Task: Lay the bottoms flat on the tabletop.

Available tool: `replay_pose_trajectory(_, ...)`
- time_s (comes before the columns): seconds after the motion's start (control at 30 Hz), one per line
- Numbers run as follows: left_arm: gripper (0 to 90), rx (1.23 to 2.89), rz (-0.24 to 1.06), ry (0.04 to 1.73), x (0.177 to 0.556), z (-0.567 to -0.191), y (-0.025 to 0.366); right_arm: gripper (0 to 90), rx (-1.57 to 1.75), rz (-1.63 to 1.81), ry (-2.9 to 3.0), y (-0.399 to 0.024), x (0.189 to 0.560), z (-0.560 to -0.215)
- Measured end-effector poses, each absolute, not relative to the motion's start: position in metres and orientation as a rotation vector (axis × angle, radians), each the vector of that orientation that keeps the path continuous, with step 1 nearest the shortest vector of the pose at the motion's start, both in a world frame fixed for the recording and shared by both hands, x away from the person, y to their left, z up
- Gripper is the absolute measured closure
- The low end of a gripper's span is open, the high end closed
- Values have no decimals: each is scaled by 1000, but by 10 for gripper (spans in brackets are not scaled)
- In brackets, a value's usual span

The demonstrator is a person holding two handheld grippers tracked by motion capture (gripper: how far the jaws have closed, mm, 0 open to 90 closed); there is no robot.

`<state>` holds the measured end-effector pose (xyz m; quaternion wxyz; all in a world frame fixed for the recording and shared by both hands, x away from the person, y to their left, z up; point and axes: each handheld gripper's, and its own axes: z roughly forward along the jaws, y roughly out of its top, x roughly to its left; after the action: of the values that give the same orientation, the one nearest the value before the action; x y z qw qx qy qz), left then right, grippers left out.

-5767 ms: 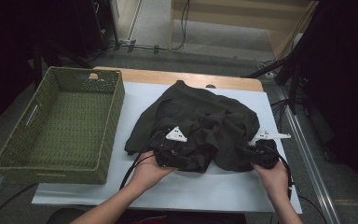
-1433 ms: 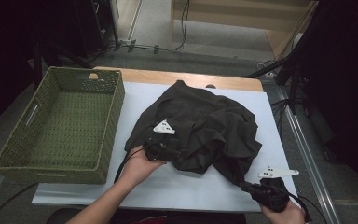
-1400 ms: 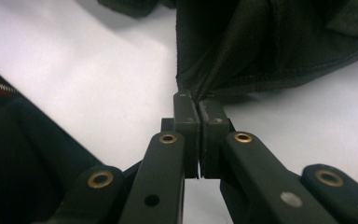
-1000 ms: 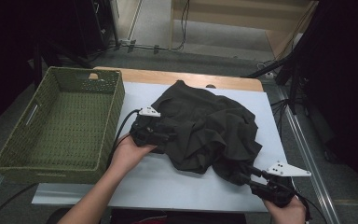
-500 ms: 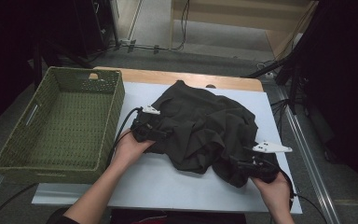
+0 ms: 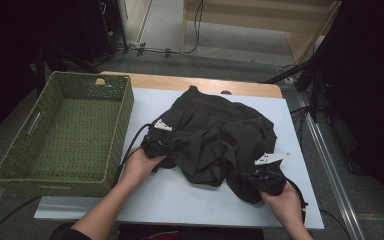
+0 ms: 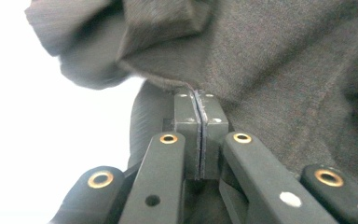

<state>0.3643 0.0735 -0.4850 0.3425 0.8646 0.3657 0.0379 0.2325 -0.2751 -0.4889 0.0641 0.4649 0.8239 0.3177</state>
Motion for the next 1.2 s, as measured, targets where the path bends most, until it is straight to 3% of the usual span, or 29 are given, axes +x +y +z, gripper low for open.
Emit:
replay_pose_trajectory(0.13, 862, 2236, 53, 959, 355, -475, 77, 869, 1381, 993, 2514, -274, 210, -481)
replay_pose_trajectory(0.53, 866, 2239, -50, 909, 309, -459, 88, 865, 1216, 1101, 2637, -253, 160, -472)
replay_pose_trajectory(0.6, 855, 2229, -29, 893, 303, -457, 91, 798, 1200, 1109, 2614, -252, 159, -471)
replay_pose_trajectory(0.7, 766, 2214, -37, 882, 301, -453, 95, 606, 1211, 1150, 2491, -259, 161, -467)
replay_pose_trajectory(0.8, 657, 2181, 8, 868, 301, -443, 96, 548, 1215, 1190, 2384, -271, 162, -460)
replay_pose_trajectory(0.97, 487, 2151, 79, 856, 309, -432, 94, 512, 1307, 1198, 2241, -294, 170, -458)
replay_pose_trajectory(1.2, 401, 2176, 97, 863, 333, -436, 83, 477, 1437, 1131, 2140, -317, 196, -468)
